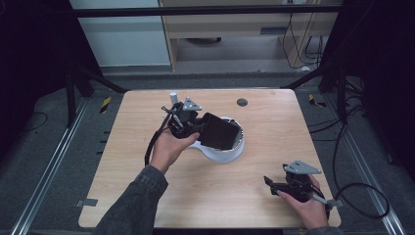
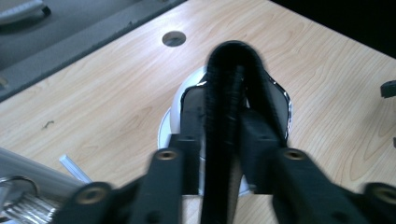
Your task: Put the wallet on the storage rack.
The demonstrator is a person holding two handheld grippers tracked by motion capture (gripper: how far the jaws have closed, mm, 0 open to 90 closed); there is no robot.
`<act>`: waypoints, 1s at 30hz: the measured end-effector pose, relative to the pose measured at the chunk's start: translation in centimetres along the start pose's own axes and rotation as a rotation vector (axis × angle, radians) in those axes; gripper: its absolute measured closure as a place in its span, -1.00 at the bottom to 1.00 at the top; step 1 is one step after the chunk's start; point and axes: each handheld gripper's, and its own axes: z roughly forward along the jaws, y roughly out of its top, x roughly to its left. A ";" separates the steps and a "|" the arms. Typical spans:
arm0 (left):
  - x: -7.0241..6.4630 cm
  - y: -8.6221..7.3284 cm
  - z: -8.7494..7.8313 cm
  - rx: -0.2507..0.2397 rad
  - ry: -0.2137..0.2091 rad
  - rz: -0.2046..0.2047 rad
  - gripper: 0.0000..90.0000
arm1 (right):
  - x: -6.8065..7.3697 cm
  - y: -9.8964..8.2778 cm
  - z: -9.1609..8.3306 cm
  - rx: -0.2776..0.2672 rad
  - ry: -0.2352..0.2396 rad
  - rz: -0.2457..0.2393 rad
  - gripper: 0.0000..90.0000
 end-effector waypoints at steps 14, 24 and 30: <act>0.1 1.6 1.2 -0.010 0.091 0.034 0.56 | 0.0 -0.1 0.0 0.008 0.011 -0.008 -0.66; 0.3 1.2 0.1 -0.037 0.099 0.042 0.34 | 0.1 -0.1 0.1 0.015 0.016 -0.011 -0.65; 0.4 0.7 -0.8 -0.042 0.093 0.063 0.51 | 0.1 -0.1 0.2 0.023 0.017 -0.013 -0.65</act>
